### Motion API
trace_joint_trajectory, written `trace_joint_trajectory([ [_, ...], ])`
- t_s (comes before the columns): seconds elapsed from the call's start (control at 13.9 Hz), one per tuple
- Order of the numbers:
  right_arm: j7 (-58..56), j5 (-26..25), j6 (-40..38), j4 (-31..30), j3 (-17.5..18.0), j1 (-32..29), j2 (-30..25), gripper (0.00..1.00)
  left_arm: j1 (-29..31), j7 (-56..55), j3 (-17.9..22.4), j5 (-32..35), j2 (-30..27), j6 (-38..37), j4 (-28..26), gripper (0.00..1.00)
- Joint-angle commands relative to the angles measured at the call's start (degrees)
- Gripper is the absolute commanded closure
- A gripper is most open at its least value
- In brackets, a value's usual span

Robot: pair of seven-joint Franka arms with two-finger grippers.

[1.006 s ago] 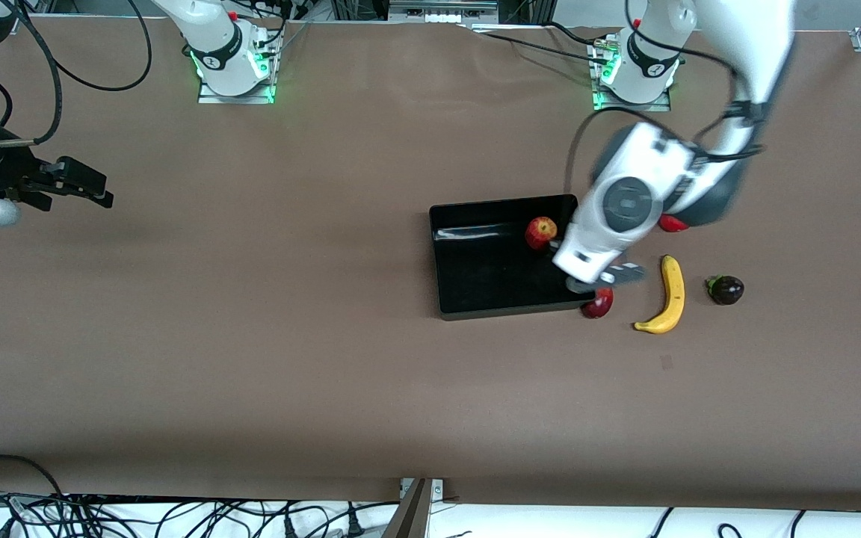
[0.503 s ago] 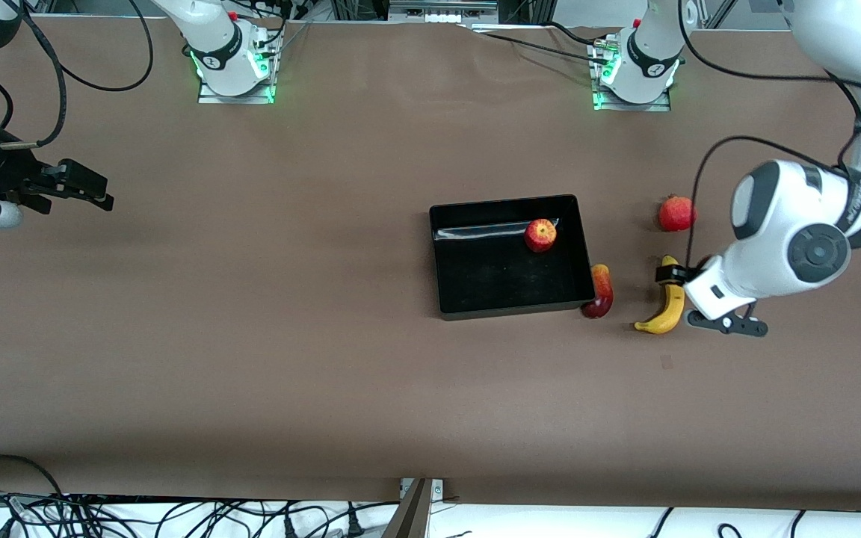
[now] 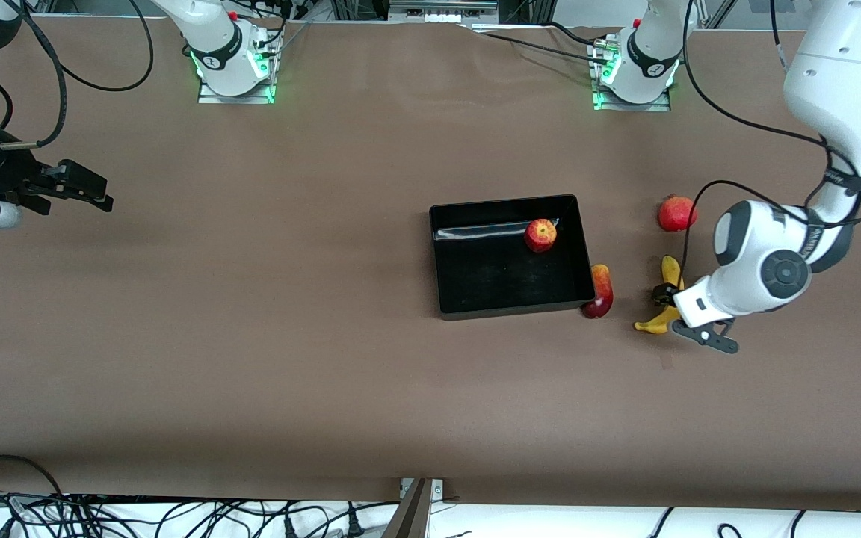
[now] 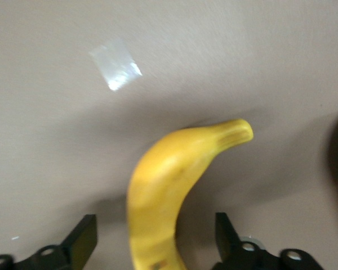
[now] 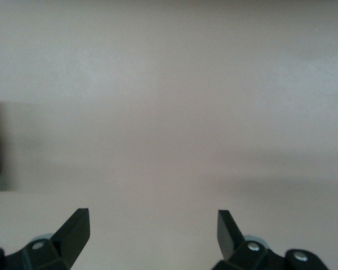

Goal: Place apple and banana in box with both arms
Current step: 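Move the left gripper to the yellow banana and grasp it, then carry the banana with the left gripper over the box and lower it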

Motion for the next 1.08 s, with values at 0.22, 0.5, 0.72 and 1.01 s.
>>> trace_joint_trajectory([
  [0.22, -0.6, -0.5, 0.2, 0.8, 0.7, -0.1, 0.2, 0.00, 0.8, 0.5, -1.3, 1.3, -4.7, -3.8, -0.7, 1.00],
  [0.5, -0.6, -0.3, 0.8, 0.8, 0.7, 0.0, 0.2, 0.00, 0.3, -5.4, -8.6, 0.3, -10.5, -25.2, 9.0, 1.00],
  [0.72, -0.6, -0.6, 1.4, 0.8, 0.7, 0.9, 0.2, 0.00, -0.4, -24.3, -19.0, 0.2, -9.9, -35.5, 14.2, 1.00],
  [1.01, -0.6, -0.6, 1.5, 0.8, 0.7, 1.1, 0.2, 0.00, -10.8, -51.6, -21.4, -1.0, -3.2, -26.1, 14.0, 1.00],
])
